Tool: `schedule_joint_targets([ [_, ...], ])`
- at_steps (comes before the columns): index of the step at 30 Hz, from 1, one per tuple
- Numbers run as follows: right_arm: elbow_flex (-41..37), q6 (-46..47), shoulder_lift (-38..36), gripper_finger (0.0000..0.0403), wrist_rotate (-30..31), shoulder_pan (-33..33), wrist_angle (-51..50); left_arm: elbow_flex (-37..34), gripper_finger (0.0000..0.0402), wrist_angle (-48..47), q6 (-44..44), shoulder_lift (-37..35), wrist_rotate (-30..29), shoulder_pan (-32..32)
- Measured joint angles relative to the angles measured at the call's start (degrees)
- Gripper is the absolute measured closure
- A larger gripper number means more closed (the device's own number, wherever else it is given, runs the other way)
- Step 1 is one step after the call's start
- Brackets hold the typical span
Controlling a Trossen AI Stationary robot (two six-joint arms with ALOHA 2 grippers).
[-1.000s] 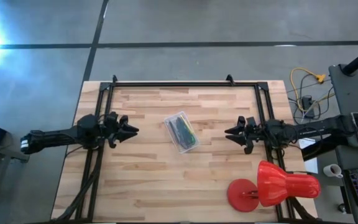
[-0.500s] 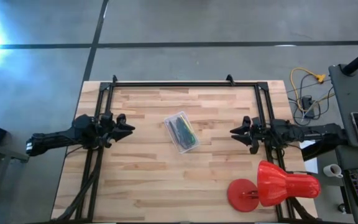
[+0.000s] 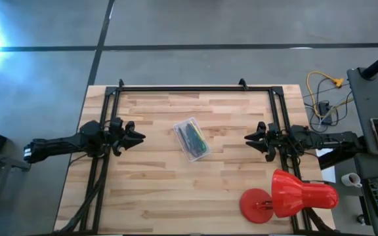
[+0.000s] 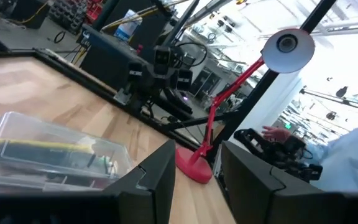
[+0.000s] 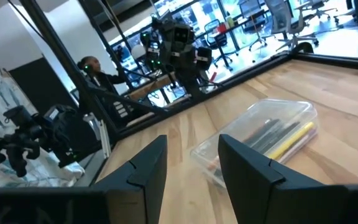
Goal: Pick & place school supplies into a supply box
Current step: Return to Home Position
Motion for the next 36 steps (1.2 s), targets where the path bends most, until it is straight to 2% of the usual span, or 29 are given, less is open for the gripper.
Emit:
schedule_joint_targets([
  [36,0.01,-0.02,0.55,0.0266,0.01,0.0,0.07,0.0,0.0288,-0.25,0.0,18.24,0.02,0.0],
])
